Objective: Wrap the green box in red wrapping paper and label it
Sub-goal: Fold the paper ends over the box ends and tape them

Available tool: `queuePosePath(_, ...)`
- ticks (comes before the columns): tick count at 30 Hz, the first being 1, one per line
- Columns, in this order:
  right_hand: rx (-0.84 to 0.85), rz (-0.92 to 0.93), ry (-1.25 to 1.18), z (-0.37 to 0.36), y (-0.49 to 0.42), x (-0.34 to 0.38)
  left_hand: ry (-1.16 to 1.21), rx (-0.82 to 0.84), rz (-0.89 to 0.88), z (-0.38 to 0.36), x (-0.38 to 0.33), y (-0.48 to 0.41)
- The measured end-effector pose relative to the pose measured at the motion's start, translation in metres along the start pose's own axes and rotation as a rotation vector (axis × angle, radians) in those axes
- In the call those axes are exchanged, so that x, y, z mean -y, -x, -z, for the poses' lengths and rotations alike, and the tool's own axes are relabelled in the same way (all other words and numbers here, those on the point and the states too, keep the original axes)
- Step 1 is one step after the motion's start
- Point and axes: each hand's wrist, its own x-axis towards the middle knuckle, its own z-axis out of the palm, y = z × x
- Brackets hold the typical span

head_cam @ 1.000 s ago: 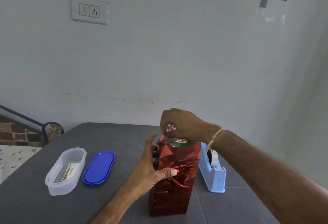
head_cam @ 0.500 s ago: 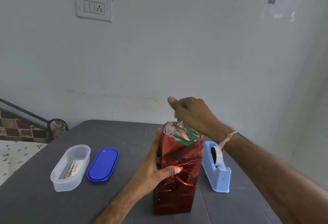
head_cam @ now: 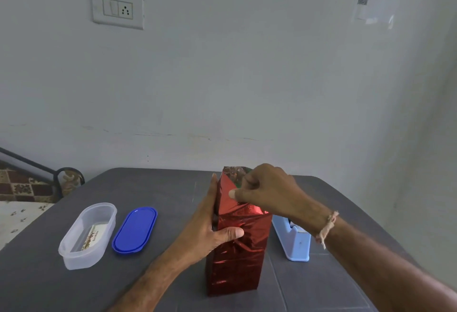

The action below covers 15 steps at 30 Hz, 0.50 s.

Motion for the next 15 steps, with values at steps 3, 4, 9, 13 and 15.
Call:
queuePosePath(3,-0.034,-0.012,-0.037,-0.002,0.009,-0.003,0.014,0.004,0.003,0.0,-0.002,0.0)
queuePosePath(4,-0.03,-0.012,-0.031,-0.002,0.013,-0.002,0.021,0.007,0.004,0.0,-0.003,0.0)
queuePosePath(9,-0.12,0.015,0.013,-0.01,0.024,-0.003,0.045,0.043,0.054,0.0,-0.005,0.0)
queuePosePath(13,-0.175,-0.011,-0.106,-0.019,0.03,-0.011,0.091,0.113,0.134,0.005,-0.014,0.002)
queuePosePath(15,-0.201,-0.024,-0.145,-0.023,0.034,-0.012,0.114,0.133,0.147,0.011,-0.019,0.006)
